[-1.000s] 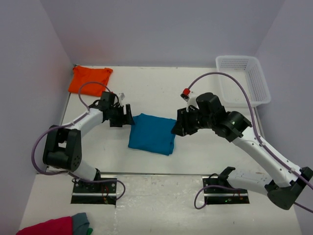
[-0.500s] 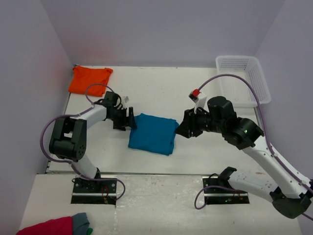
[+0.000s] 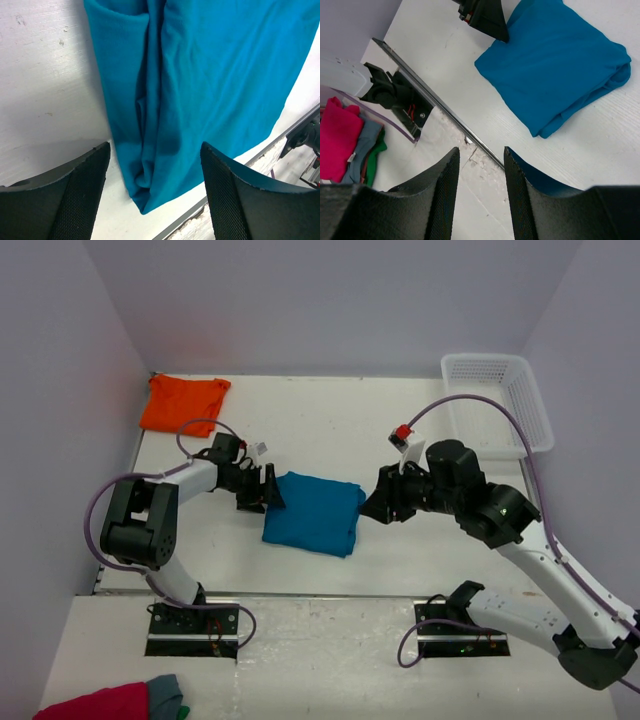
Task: Fold and stack the t-shirts
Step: Put the neatly folded tshirt into the corner of the board with the left arm
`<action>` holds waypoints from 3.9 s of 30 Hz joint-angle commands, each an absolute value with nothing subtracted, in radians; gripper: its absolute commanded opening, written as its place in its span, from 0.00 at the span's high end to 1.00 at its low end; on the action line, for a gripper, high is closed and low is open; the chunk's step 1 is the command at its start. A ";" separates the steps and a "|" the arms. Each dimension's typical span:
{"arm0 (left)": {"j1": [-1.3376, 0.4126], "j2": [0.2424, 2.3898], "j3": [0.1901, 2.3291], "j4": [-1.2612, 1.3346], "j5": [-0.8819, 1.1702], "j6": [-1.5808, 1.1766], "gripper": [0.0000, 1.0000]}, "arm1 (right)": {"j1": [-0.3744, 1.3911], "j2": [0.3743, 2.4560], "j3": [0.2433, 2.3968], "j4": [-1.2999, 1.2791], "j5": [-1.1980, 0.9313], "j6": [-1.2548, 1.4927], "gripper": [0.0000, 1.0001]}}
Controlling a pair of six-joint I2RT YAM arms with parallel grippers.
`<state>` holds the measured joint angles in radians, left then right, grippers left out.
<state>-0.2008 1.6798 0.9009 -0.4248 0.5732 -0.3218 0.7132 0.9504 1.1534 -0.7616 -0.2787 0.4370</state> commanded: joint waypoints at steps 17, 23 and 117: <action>-0.302 1.825 0.887 -0.401 0.476 -0.369 0.25 | 0.698 0.920 1.181 -0.727 -0.282 0.459 0.58; -0.423 1.908 0.839 -0.249 0.480 -0.481 0.42 | 0.684 0.910 1.157 -0.707 -0.311 0.469 0.58; 0.230 2.042 1.988 -0.477 0.528 0.463 1.00 | 0.630 1.232 0.807 -0.528 -0.545 0.459 0.58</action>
